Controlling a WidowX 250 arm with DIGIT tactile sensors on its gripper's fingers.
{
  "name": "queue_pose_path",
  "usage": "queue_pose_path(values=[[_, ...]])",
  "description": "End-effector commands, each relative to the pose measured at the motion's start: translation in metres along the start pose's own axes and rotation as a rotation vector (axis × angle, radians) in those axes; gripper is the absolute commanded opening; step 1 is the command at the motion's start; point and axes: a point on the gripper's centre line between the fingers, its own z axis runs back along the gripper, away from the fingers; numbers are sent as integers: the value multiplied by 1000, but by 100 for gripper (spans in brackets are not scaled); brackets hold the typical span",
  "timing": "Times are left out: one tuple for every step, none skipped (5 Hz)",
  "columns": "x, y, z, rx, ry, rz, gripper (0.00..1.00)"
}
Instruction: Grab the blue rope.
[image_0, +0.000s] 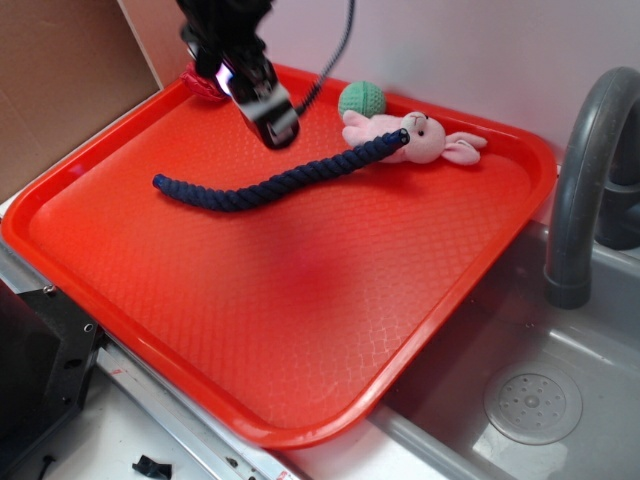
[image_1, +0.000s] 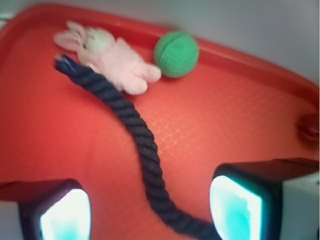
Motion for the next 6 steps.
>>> queue_pose_path(values=[[7,9,-45,-2,71,2,100],[7,8,-55,14,105,6,100],[9,4,-62,-45,108,-26,100],[7,0,-66,-46,92,-27,0],[6,-3,-67,-19,87,-23,0],[5,-2,-54,20,109,24,0]])
